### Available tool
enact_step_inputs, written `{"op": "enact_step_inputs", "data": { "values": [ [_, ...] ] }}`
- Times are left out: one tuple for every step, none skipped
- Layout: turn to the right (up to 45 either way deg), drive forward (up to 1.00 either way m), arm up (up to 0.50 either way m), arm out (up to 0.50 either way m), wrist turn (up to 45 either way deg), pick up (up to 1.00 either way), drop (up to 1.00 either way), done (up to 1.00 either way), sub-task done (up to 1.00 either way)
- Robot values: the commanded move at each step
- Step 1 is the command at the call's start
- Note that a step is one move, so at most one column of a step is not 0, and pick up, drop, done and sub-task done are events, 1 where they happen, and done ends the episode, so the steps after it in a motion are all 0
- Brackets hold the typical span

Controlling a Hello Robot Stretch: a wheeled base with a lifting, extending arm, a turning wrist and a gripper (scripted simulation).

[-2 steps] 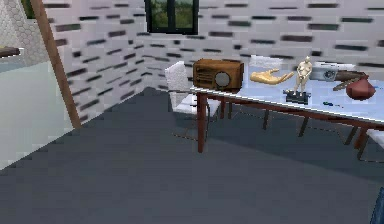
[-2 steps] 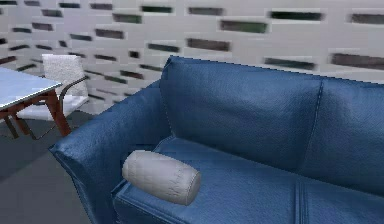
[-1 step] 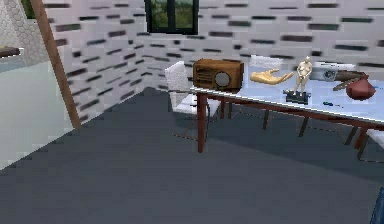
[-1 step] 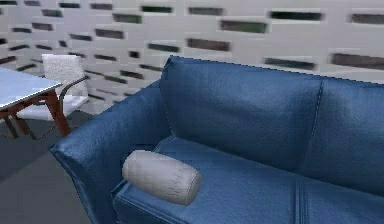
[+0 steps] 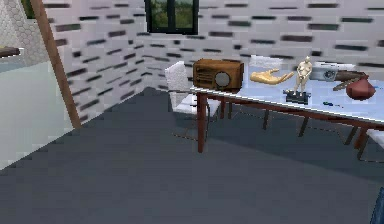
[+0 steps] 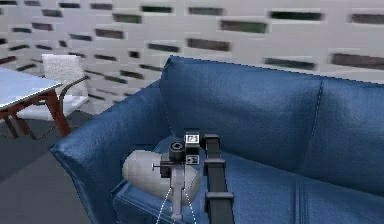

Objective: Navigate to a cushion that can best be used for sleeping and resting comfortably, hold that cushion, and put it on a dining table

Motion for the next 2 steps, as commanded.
{"op": "enact_step_inputs", "data": {
  "values": [
    [0.0, 0.00, 0.00, 0.00, 45.0, 0.00, 0.00, 0.00, 0.00],
    [0.0, 0.00, 0.00, 0.00, 45.0, 0.00, 0.00, 0.00, 0.00]
  ]
}}
